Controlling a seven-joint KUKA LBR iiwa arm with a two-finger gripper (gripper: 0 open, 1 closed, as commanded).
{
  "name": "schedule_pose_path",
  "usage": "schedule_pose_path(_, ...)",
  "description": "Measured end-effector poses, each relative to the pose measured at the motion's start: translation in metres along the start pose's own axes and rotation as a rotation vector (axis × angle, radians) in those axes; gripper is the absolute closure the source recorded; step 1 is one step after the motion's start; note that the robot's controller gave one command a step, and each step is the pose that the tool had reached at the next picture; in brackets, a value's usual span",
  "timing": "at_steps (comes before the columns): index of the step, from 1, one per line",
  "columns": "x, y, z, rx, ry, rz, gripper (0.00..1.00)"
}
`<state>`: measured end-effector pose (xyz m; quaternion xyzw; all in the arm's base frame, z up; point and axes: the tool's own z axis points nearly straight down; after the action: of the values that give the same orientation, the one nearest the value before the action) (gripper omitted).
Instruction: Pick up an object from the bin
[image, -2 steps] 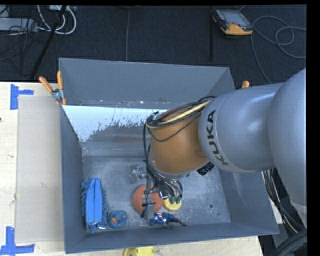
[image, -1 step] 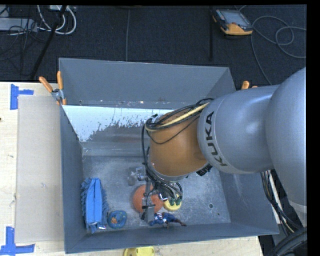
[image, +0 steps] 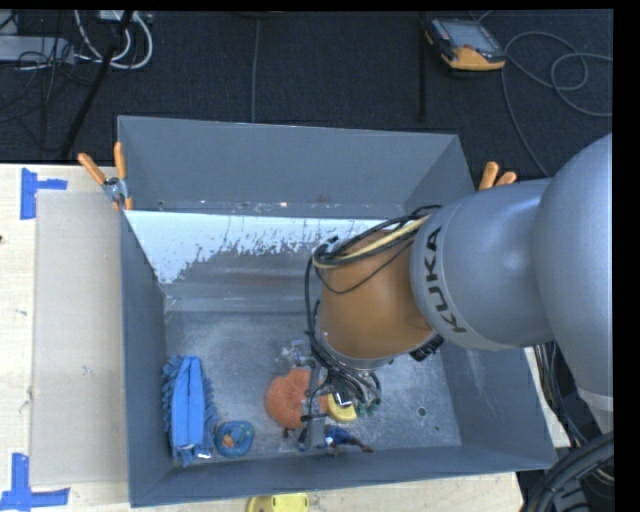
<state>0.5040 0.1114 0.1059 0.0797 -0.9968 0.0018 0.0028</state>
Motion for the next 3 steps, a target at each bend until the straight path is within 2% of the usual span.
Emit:
schedule_pose_path(1, 0.0027, -0.0541, -0.0453, -0.004, -0.004, 0.038, 1.0)
schedule_pose_path(2, 0.0027, -0.0543, -0.0453, -0.004, -0.004, 0.04, 0.0)
schedule_pose_path(3, 0.0027, -0.0543, -0.0452, -0.004, -0.004, 0.041, 0.0)
